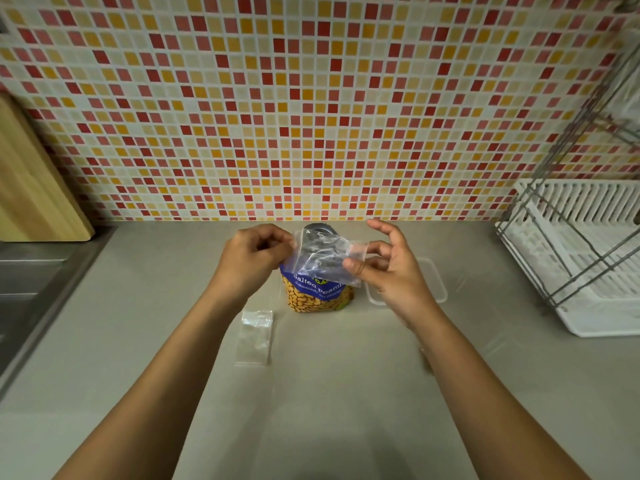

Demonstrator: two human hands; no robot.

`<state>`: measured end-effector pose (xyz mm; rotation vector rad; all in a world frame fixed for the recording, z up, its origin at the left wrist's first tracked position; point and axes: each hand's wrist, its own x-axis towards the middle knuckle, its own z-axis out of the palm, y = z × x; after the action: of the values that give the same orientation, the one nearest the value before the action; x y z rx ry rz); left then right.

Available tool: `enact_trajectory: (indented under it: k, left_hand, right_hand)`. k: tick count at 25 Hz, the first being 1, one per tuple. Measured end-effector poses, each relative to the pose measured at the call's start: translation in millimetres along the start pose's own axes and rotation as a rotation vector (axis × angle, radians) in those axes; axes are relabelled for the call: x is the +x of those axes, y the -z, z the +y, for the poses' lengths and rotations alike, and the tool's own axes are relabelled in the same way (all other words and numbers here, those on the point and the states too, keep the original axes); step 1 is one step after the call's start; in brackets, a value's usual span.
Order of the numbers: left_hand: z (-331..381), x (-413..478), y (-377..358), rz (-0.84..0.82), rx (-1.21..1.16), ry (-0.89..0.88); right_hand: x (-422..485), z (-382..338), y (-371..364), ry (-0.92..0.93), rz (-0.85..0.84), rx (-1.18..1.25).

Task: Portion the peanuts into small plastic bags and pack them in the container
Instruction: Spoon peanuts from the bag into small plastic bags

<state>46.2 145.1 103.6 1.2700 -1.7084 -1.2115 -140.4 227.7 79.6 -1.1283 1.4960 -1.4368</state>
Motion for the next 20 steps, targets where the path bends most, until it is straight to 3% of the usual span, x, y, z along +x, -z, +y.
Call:
enact_trajectory:
  k: [4, 6, 10, 14, 20]
  left_hand:
    - [1.2, 7.1, 0.2, 0.001, 0.095, -0.01]
    - [0.7, 9.9, -1.8, 0.02, 0.092, 0.004]
    - [-0.7, 14.7, -3.7, -0.01, 0.064, 0.055]
    - [3.4, 13.8, -13.0, -0.073, 0.092, 0.021]
    - [6.6, 12.5, -22.0, -0.057, 0.112, -0.02]
  right_hand:
    - [7.7, -2.8, 5.8, -0.048, -0.017, 0.155]
    - [10.5, -3.8, 7.1, -0.067, -0.026, 0.108]
    - [9.2, -6.2, 9.7, 0.167, -0.049, -0.548]
    - [13.8, -15.1, -3.4, 0.349, -0.185, -0.976]
    - [23.5, -6.5, -14.6, 0.465, -0.057, -1.141]
